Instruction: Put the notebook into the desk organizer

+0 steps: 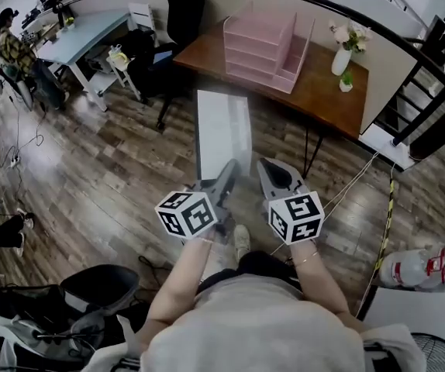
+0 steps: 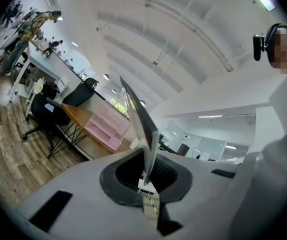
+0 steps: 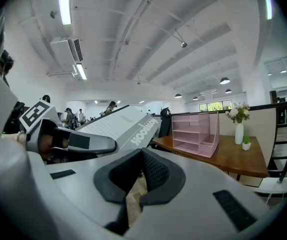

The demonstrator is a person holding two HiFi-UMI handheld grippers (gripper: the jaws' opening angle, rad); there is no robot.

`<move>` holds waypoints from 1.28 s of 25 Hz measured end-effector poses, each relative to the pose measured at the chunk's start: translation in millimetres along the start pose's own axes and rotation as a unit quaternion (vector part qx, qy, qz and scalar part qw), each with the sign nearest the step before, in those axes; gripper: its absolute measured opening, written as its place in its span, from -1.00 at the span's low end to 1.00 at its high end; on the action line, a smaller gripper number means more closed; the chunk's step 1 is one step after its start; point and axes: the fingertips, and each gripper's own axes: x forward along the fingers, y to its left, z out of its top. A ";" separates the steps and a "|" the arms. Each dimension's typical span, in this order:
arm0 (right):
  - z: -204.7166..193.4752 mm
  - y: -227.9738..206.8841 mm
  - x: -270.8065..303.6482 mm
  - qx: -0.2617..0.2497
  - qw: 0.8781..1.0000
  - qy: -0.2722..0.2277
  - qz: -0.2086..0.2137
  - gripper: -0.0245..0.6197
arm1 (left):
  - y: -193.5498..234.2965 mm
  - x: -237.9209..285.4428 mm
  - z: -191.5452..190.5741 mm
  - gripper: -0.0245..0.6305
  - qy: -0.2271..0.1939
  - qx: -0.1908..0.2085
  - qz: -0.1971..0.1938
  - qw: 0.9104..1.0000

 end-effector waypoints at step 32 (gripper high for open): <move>26.6 -161.1 217.3 0.063 0.998 0.003 -0.012 -0.90 | 144.6 203.0 104.4 -0.86 0.039 -0.017 -0.007 0.999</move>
